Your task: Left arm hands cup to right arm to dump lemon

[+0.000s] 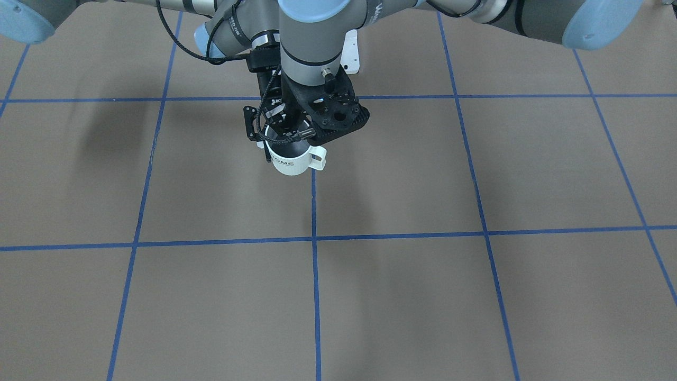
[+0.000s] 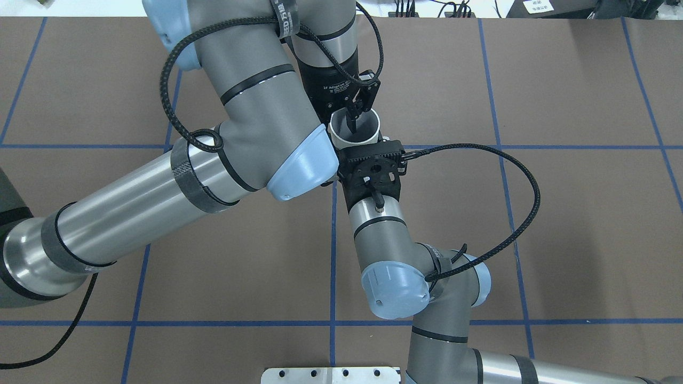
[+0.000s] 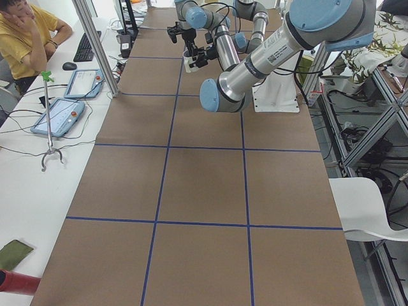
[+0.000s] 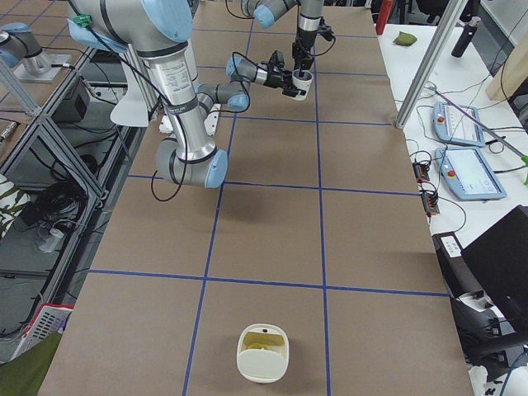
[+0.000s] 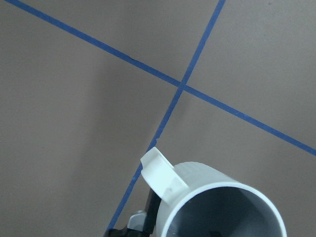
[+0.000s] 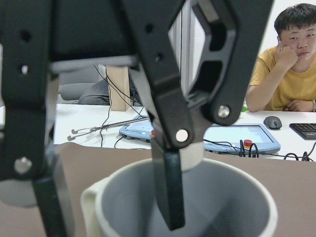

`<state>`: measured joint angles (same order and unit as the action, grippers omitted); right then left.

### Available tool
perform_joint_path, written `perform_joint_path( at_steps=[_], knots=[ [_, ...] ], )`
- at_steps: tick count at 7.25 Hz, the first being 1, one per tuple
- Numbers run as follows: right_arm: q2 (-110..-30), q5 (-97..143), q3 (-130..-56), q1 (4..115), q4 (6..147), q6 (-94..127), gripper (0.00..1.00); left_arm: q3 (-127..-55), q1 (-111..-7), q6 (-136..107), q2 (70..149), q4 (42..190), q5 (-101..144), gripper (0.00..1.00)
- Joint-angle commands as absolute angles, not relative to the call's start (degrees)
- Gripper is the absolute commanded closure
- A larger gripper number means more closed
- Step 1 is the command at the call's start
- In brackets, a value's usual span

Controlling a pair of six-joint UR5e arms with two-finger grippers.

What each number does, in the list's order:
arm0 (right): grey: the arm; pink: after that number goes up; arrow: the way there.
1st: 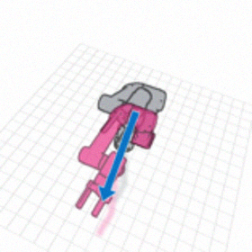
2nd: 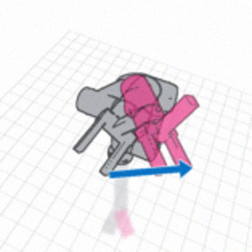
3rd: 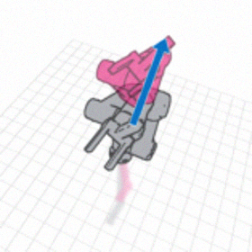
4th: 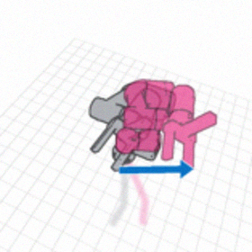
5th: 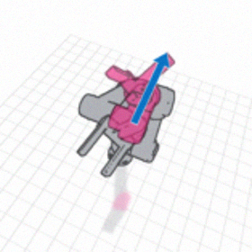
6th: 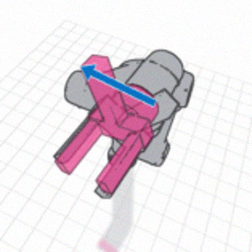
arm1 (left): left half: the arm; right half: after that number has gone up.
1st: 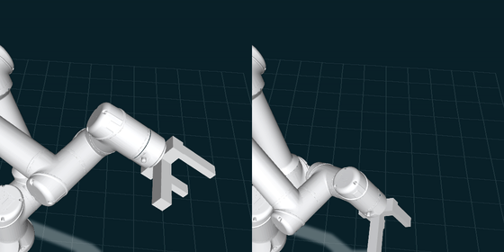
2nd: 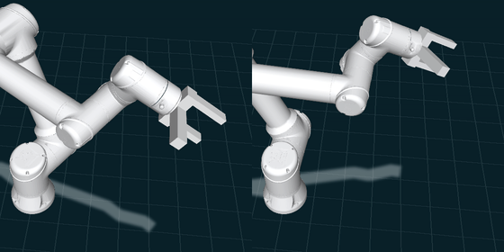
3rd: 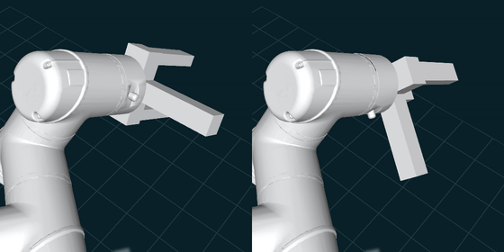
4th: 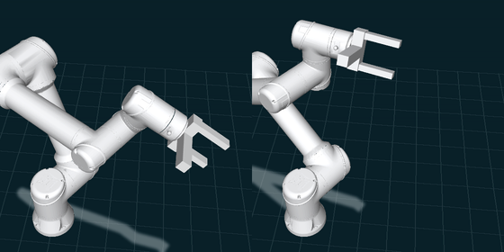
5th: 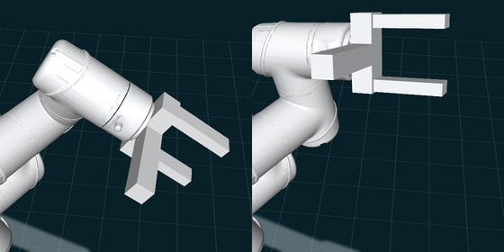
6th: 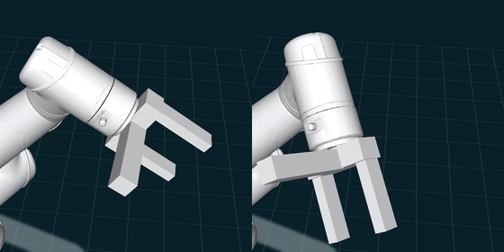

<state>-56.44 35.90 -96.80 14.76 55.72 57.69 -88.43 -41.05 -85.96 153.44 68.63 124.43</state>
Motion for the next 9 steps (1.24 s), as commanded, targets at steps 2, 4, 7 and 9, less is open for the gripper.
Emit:
perform_joint_path(
  at_steps=[2, 4, 7, 9],
  knots=[
    [-56.4, 35.8, -96.9, 14.8, 55.7, 57.5, 1.00, -88.7, -41.0, -86.0, 153.3, 68.4, 124.5, 0.51],
    [-56.4, 35.8, -97.1, 14.8, 55.6, 57.5, 1.00, -88.7, -41.0, -86.0, 153.3, 68.3, 124.5, 0.63],
    [-56.2, 35.9, -97.2, 14.9, 55.5, 57.9, 0.03, -88.8, -41.0, -86.2, 153.5, 68.1, 124.5, 1.00],
    [-56.2, 35.9, -97.3, 14.9, 55.5, 57.7, 0.00, -88.8, -41.0, -86.2, 153.5, 68.0, 124.5, 1.00]
  ],
)
